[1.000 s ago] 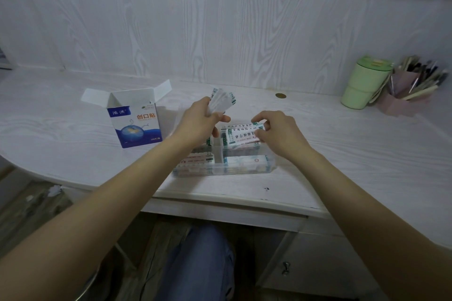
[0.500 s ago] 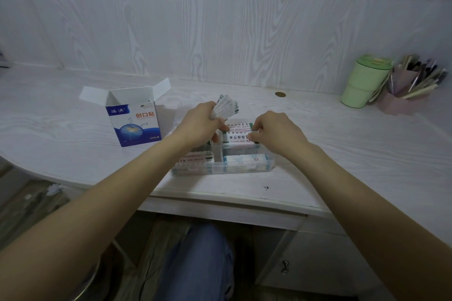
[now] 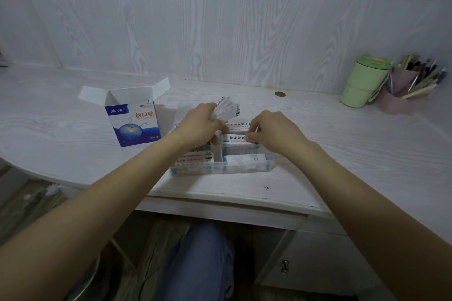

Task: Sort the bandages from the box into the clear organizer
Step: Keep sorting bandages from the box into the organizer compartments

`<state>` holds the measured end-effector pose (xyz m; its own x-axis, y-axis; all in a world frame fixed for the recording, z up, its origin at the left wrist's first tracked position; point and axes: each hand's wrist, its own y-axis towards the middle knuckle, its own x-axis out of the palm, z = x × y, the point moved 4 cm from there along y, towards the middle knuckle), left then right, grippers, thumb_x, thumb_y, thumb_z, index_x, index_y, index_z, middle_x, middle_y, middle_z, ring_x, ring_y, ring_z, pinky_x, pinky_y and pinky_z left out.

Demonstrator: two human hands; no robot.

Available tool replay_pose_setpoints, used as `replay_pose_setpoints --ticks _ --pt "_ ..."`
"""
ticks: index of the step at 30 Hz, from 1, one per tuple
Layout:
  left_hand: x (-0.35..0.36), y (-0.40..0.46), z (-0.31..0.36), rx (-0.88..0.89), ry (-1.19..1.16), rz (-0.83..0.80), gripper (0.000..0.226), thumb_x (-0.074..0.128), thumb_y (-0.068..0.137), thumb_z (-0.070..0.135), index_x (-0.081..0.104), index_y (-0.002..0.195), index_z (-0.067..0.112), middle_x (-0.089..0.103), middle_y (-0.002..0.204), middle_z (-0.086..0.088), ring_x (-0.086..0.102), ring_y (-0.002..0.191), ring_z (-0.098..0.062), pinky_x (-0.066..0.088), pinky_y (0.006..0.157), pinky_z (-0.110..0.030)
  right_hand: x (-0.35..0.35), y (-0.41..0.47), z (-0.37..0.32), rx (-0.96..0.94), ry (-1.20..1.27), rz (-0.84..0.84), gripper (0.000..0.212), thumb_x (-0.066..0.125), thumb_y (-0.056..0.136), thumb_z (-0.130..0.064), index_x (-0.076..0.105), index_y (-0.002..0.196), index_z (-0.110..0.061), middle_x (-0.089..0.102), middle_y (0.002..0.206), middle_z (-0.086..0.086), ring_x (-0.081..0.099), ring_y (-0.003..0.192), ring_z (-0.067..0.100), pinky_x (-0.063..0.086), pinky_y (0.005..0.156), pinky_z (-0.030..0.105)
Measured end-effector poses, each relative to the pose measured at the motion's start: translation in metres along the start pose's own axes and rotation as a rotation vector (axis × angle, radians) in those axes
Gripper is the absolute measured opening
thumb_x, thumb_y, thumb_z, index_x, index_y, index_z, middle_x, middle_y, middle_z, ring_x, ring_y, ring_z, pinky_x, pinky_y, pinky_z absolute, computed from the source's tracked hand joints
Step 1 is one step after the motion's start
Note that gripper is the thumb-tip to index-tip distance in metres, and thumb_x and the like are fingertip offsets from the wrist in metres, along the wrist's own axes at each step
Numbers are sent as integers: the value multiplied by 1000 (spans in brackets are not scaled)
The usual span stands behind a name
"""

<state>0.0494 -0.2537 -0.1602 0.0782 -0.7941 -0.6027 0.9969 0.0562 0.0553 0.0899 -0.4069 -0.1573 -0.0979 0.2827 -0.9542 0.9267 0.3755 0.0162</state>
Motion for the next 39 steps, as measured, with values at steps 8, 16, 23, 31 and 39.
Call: replay_pose_setpoints --ticks 8,16,23,31,39 --pt "-14 -21 7 -74 -543 -73 31 57 93 8 51 123 14 74 94 -6 72 73 -19 57 59 -23 -26 -10 -20 -110 553 320 23 60 89 -40 67 100 -21 66 93 -7 60 85 7 47 74 24" --pt "-22 -36 8 -78 -631 -115 26 45 100 21 60 114 5 71 103 -16 68 98 -26 57 85 -34 -16 -12 -44 -113 962 241 12 75 79 -13 66 87 -11 68 78 6 65 67 15 56 68 30" --pt "-40 -42 2 -9 -471 167 20 62 90 16 62 110 16 69 88 4 67 76 -8 57 63 -21 -8 -19 -54 -101 1134 183 27 74 78 -3 63 103 -8 70 84 10 67 74 16 55 66 19" --pt "-44 -47 1 -23 -554 235 8 55 95 19 62 99 22 68 89 6 65 77 -8 57 63 -24 -6 -20 -58 -71 1133 193 24 72 79 -1 66 101 -7 70 82 8 65 67 10 52 61 15" --pt "-44 -45 4 -37 -510 228 8 62 91 17 62 97 22 67 87 6 66 77 -9 58 66 -26 -7 -22 -56 -61 1143 151 12 70 82 -2 67 93 -4 69 83 11 59 60 7 50 57 14"
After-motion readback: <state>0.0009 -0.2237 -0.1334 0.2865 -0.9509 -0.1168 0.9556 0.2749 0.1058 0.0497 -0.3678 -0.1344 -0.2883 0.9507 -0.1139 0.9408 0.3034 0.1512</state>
